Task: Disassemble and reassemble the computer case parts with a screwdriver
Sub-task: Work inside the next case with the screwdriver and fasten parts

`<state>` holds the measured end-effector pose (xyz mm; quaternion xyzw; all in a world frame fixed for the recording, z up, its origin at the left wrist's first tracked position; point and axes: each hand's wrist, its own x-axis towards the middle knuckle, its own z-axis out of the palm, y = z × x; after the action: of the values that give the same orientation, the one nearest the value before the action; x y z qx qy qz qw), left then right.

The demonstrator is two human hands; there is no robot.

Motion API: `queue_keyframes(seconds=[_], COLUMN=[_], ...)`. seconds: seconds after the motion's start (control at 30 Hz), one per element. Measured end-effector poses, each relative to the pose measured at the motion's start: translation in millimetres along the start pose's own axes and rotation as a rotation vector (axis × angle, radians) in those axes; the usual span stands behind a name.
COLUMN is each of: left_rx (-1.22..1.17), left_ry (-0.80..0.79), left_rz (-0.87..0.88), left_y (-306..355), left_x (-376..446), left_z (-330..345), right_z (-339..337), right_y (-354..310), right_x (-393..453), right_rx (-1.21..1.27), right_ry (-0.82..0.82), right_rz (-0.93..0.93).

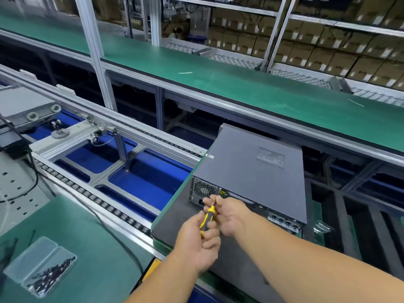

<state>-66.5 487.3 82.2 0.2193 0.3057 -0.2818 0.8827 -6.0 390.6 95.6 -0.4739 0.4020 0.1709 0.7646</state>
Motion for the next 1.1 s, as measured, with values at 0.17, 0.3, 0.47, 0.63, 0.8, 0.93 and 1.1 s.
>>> queue_keyframes(seconds=[0.17,0.3,0.47,0.63,0.8,0.93,1.1], left_rx=[0.436,0.164,0.307,0.097,0.303,0.008,0.302], left_ry=[0.211,0.107,0.239,0.128,0.258,0.119,0.241], left_rz=[0.471,0.239,0.409,0.213,0.432,0.128,0.450], left_y=[5,-4,-8,-12,-14,-10,-14], left_x=[13,-5,3,-2,-1,5,5], left_z=[13,7,10,23,24,23,16], right_z=[4,4,-1,-2,-2,-3,-2], right_y=[-3,-2,-3,-5,-5,-7,-8], right_x=[2,6,5,6,4,4,5], right_rx=[-0.034,-0.025,-0.024,-0.024,-0.079,-0.057,-0.024], right_ry=[-0.004,-0.012,-0.024,-0.026,-0.018,-0.021,-0.044], right_rz=[0.019,0.012,0.023,0.032,0.044,0.065,0.100])
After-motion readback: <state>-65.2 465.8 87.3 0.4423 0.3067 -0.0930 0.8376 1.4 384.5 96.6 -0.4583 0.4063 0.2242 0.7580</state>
